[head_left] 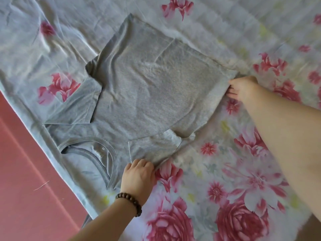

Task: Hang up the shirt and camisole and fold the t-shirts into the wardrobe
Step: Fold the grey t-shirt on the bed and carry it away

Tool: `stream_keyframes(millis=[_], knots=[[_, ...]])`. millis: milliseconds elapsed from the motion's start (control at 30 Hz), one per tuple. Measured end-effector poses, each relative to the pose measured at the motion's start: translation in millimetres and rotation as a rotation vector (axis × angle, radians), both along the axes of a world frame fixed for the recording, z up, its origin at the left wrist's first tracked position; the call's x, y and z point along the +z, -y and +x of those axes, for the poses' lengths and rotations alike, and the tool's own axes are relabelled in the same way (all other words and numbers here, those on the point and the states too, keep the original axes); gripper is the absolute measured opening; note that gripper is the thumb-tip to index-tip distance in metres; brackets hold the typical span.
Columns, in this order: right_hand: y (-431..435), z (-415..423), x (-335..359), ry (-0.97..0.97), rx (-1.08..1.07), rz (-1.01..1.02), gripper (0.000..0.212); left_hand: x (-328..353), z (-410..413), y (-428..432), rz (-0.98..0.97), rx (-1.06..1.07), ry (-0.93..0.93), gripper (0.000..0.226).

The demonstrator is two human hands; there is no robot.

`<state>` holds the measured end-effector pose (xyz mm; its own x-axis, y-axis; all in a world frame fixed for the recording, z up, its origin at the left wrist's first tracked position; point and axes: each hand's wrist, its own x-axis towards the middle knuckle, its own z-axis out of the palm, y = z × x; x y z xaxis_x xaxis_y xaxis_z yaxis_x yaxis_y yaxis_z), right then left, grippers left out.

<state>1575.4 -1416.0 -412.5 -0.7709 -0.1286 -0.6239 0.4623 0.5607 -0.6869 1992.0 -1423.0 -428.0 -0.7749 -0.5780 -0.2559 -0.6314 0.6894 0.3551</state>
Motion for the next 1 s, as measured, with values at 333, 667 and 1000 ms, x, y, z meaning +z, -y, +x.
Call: stream_keyframes(millis=[333,667,1000], knots=[[32.3,-12.0,23.4,0.081,-0.021,-0.184,0.010,26.6,9.9,20.1,0.487,0.385,-0.119,0.014],[155.0,4.8,66.9,0.111,0.035,-0.325,0.009,65.8,36.8,128.9,0.716,0.569,-0.145,0.013],[282.4,43.4,61.1,0.126,0.040,-0.375,0.020,51.0,69.3,258.7,0.791,0.707,-0.189,0.018]])
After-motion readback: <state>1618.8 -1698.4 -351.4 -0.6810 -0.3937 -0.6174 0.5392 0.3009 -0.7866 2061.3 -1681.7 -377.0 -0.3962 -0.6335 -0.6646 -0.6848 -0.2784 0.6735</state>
